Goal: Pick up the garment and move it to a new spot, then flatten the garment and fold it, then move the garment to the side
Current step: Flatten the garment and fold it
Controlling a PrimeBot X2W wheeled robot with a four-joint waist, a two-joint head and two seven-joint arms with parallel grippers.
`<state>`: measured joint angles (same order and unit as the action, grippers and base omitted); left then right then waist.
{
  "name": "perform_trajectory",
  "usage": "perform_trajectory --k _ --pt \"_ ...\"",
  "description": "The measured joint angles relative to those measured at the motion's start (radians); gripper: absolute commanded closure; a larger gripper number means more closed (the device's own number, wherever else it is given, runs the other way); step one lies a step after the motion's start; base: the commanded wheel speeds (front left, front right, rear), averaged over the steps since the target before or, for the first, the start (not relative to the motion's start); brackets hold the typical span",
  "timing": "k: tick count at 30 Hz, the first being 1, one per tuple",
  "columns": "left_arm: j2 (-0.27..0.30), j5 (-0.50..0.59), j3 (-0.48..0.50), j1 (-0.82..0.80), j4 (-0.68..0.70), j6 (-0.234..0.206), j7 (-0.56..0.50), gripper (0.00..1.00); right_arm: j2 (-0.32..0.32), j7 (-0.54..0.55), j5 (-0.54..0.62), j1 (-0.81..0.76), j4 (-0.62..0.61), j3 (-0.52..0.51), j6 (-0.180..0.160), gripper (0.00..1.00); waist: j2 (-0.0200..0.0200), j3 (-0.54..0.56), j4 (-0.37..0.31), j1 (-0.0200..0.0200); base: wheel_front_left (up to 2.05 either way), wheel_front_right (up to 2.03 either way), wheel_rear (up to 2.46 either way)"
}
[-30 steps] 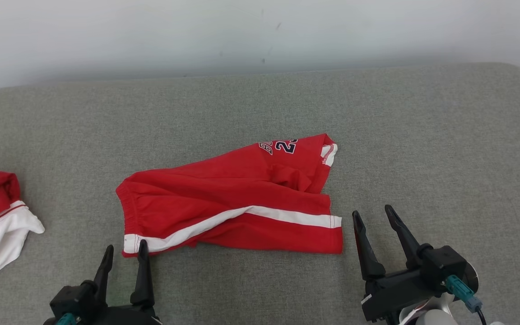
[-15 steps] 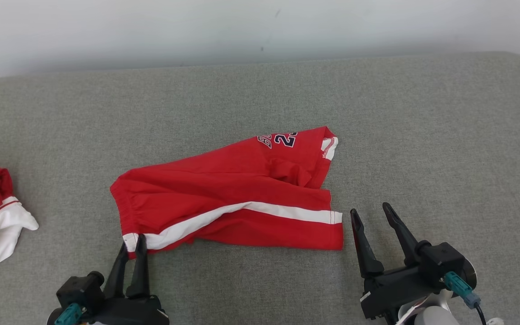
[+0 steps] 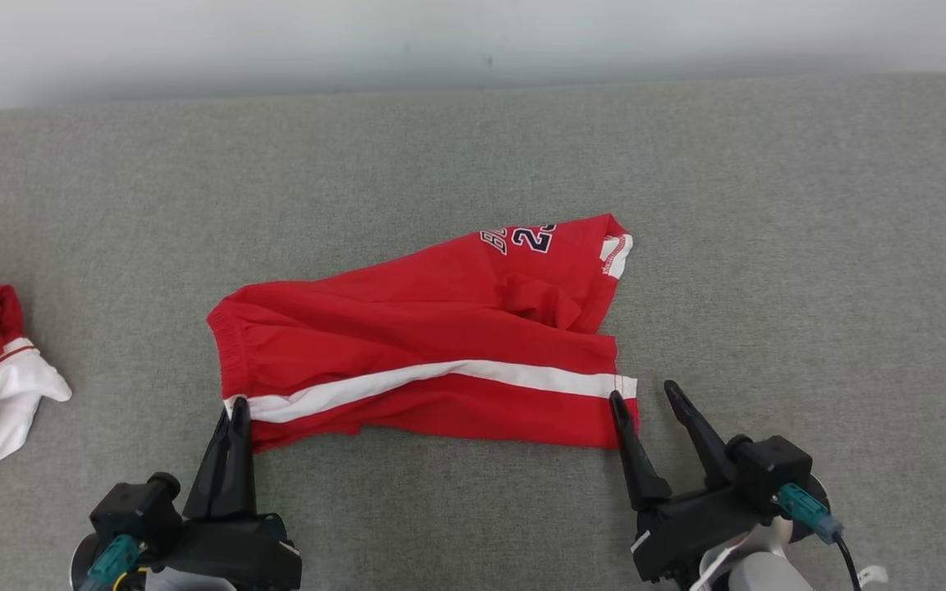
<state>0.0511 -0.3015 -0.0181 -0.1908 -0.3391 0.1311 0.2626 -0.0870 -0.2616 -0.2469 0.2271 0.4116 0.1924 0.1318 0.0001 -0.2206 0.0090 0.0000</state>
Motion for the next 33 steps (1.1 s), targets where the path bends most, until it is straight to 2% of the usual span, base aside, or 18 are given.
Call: perform_trajectory --k 12,14,17,24,26,29,31,32,33 --pt "0.0 0.002 -0.013 -0.019 0.012 0.0 0.0 1.0 -0.011 0.0 -0.09 0.068 0.109 0.054 0.0 0.0 0.0 -0.034 0.028 0.0 0.0 0.0 0.0" --pt "0.0 0.002 -0.013 -0.02 0.015 0.0 0.0 1.0 -0.012 0.0 -0.097 0.072 0.111 0.059 0.0 0.08 0.0 -0.037 0.031 0.0 0.0 0.0 0.0" --pt "0.0 0.002 -0.014 -0.021 0.016 0.0 0.0 1.0 -0.015 0.0 -0.104 0.08 0.116 0.069 0.0 0.27 0.0 -0.041 0.033 0.0 0.0 0.0 0.0" --pt "0.0 0.002 -0.015 -0.021 0.018 0.0 0.0 1.0 -0.019 0.0 -0.113 0.08 0.117 0.073 0.0 0.37 0.0 -0.039 0.032 0.0 0.0 0.0 0.0" --pt "0.0 0.002 -0.016 -0.021 0.018 0.0 0.0 1.0 -0.02 0.0 -0.114 0.08 0.119 0.072 0.0 0.45 0.0 -0.037 0.032 0.0 0.0 0.0 0.0" --pt "0.0 0.002 -0.02 -0.021 0.019 0.0 0.0 1.0 -0.022 0.0 -0.114 0.081 0.123 0.071 0.0 0.65 0.0 -0.037 0.032 0.0 0.0 0.0 0.0" --pt "0.0 0.002 -0.023 -0.022 0.019 0.0 0.0 1.0 -0.021 0.0 -0.112 0.085 0.122 0.067 0.0 0.92 -0.0001 -0.038 0.034 0.0 0.0 0.0 0.0" --pt "0.0 0.002 -0.025 -0.023 0.019 0.0 0.0 1.0 -0.021 0.0 -0.112 0.089 0.121 0.063 0.0 1.0 0.0 -0.038 0.035 0.0 0.0 0.0 0.0" --pt "0.0 0.0 -0.026 -0.026 0.019 0.0 0.0 1.0 -0.021 0.0 -0.108 0.094 0.121 0.061 0.0 1.0 0.0 -0.038 0.037 0.0 0.0 0.0 0.0"
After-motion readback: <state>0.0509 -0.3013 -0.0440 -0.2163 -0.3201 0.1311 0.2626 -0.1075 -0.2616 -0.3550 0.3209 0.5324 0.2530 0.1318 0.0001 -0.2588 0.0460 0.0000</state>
